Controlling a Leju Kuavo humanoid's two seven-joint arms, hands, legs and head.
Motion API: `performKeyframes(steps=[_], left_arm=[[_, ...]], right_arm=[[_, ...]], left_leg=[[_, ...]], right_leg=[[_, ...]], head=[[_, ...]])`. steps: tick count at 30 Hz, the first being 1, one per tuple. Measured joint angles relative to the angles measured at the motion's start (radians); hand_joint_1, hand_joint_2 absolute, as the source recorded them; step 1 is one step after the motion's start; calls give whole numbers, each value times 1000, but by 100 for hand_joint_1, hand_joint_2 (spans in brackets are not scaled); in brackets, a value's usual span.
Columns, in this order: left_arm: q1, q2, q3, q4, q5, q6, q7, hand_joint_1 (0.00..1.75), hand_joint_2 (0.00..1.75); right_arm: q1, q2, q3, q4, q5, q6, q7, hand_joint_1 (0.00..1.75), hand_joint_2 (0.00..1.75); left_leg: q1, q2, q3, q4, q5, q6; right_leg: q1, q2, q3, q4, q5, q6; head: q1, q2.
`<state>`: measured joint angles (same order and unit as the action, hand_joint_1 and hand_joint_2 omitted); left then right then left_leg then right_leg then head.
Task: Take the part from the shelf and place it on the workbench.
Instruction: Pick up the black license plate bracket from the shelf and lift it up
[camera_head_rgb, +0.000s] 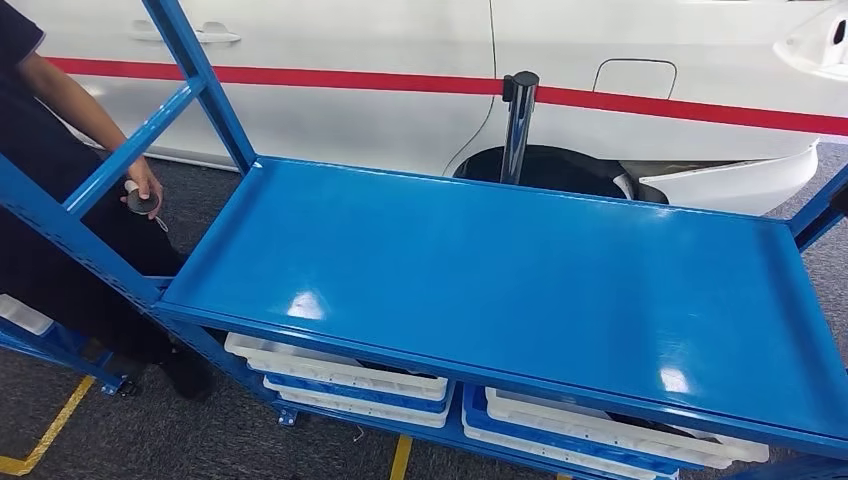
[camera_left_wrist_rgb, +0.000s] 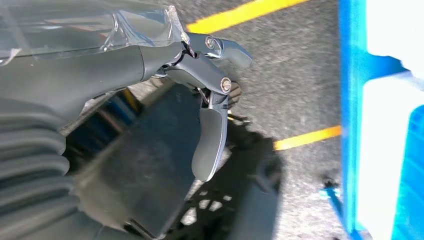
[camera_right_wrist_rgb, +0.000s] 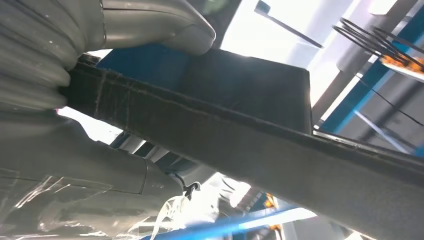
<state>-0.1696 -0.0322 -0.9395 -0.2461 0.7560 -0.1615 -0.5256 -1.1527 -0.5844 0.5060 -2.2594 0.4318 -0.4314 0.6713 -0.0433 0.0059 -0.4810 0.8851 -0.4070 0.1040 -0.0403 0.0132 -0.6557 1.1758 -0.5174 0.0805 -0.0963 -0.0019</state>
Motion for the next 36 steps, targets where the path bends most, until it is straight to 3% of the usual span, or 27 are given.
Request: performKeyframes(steps=[3,5,6,9,10,11,12,15,16,17,20,22,24,25,26,29,30,31,34,35,36], left_arm=[[-13,1,5,0,-7,-13,-13,0,175],[-15,-1,5,-1,-10,-15,-5,0,175],[-17,-2,5,-2,-11,-15,7,0,175],[-23,-12,5,-3,-23,8,78,0,175],[-23,-17,4,-3,-32,20,98,0,175],[-24,-21,3,-4,-42,30,111,0,175],[-25,-25,2,-4,-52,39,115,0,175],[-33,-28,-1,-7,-71,65,127,0,175],[-35,-24,-1,-7,-73,73,133,0,175],[-37,-22,-2,-8,-75,79,138,0,175],[-36,-23,-3,-9,-77,88,147,0,175],[-34,-27,-5,-10,-79,89,149,0,175],[-33,-33,-11,-10,-81,89,150,0,175],[-32,-37,-14,-10,-82,88,151,0,175],[-32,-40,-17,-10,-84,88,153,0,175],[-31,-40,-20,-10,-85,85,162,0,175],[-31,-39,-21,-10,-86,85,164,0,175],[-30,-38,-21,-10,-86,84,164,0,175],[-25,-38,-23,-11,-86,83,164,0,175],[-24,-38,-23,-11,-85,83,164,0,175],[-22,-37,-23,-12,-85,83,164,0,175]], right_arm=[[-48,-43,-11,-30,-16,-19,2,175,175],[-49,-49,-12,-34,-35,-44,2,175,175],[-44,-50,-12,-36,-54,-67,0,175,175],[-4,-51,-15,-37,-157,-167,-29,175,175],[16,-50,-18,-37,-200,-195,-49,175,175],[40,-49,-20,-37,-241,-216,-74,175,175],[63,-48,-23,-37,-279,-228,-100,175,175],[129,-46,-35,-38,-368,-242,-172,175,175],[147,-45,-41,-39,-388,-243,-189,175,175],[165,-44,-47,-39,-403,-243,-201,175,175],[205,-41,-59,-40,-433,-243,-215,175,175],[222,-40,-66,-44,-443,-243,-220,175,175],[237,-38,-70,-47,-447,-242,-224,175,175],[244,-37,-71,-47,-448,-242,-225,175,175],[251,-36,-72,-48,-450,-241,-226,175,175],[262,-35,-75,-48,-453,-239,-229,175,175],[265,-34,-76,-48,-455,-239,-230,175,175],[269,-34,-78,-49,-457,-239,-231,175,175],[276,-29,-80,-49,-461,-238,-232,175,175],[277,-28,-81,-49,-461,-238,-232,175,175],[278,-26,-81,-49,-462,-237,-232,175,175]], left_leg=[[6,-2,-21,59,-38,-40],[12,-2,-37,100,-66,-51],[19,-1,-59,150,-93,-59],[36,4,-154,356,-175,-77],[34,4,-172,386,-179,-73],[29,4,-172,378,-167,-61],[18,1,-154,332,-140,-39],[-50,-3,-55,112,-32,66],[-67,-4,-33,63,-7,87],[-77,-12,-22,34,11,94],[-65,-15,1,-41,53,91],[-49,-15,17,-88,73,94],[-36,-14,8,-83,76,92],[-27,-13,0,-74,76,88],[-17,-12,-11,-60,73,82],[18,-9,-68,16,49,40],[24,-10,-87,44,37,26],[25,-10,-103,67,28,15],[19,-13,-125,93,19,-1],[21,-13,-133,105,5,-6],[25,-12,-143,134,-24,-13]], right_leg=[[-42,2,91,-186,71,12],[-52,3,76,-172,69,11],[-55,3,70,-169,68,15],[-47,3,67,-170,71,45],[-39,5,67,-170,72,53],[-28,5,69,-171,72,58],[-15,6,72,-174,74,62],[10,4,90,-203,92,59],[10,2,92,-213,100,57],[8,4,90,-218,109,57],[7,2,77,-225,113,44],[9,0,49,-163,64,52],[2,-1,2,-42,3,76],[-4,-2,-13,0,-10,89],[-12,-4,-13,9,-5,104],[-38,-15,66,-123,50,164],[-41,-15,79,-146,66,171],[-44,-13,83,-158,67,164],[-56,-1,62,-163,73,86],[-59,0,49,-164,81,66],[-63,-1,37,-166,89,55]], head=[[3,0],[2,0],[1,0],[1,0],[1,0],[1,0],[1,0],[4,0],[5,0],[6,0],[4,0],[4,0],[4,0],[4,0],[4,0],[5,0],[4,0],[5,0],[5,0],[4,0],[4,0]])
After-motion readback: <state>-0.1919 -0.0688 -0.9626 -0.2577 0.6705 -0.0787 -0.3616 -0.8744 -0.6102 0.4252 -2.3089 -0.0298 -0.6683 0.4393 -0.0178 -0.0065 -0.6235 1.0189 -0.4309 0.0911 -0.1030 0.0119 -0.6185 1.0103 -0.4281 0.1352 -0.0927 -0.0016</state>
